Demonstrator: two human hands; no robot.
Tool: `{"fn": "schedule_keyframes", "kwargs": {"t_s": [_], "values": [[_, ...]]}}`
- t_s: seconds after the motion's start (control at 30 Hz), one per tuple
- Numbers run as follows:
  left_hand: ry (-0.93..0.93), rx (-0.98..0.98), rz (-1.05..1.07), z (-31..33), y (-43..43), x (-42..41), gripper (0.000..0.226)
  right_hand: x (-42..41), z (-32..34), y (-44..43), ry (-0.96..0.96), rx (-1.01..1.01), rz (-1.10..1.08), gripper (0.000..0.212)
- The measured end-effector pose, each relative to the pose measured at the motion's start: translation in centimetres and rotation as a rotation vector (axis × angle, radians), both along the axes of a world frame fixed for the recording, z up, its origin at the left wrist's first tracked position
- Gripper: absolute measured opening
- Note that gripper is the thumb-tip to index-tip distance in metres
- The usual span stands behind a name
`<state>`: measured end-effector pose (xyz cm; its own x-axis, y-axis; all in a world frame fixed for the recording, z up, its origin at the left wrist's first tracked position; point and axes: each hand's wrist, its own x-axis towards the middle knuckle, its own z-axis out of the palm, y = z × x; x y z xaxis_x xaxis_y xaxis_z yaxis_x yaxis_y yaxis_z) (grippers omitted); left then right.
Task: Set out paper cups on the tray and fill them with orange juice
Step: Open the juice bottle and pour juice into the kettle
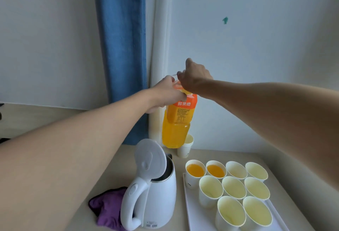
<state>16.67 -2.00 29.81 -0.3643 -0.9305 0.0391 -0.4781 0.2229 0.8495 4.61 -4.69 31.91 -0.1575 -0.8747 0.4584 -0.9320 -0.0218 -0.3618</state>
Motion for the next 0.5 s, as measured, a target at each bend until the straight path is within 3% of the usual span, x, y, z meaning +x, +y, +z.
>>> {"fn": "schedule_keyframes", "kwargs": {"t_s": [0.17,0.33,0.5], "values": [[0.076,-0.129,0.073,2.0,6.0,-1.5,0.089,-0.2,4.2,7.7,0.044,-0.052,-0.081,0.028],[0.213,-0.232,0.251,-1.4,15.6,-3.7,0.105,0.7,4.9,16.0,0.079,-0.014,-0.106,0.018],[0.230,-0.240,0.377,-6.4,22.6,-4.5,0.094,1.1,0.9,23.5,0.054,0.129,-0.043,0.018]]}}
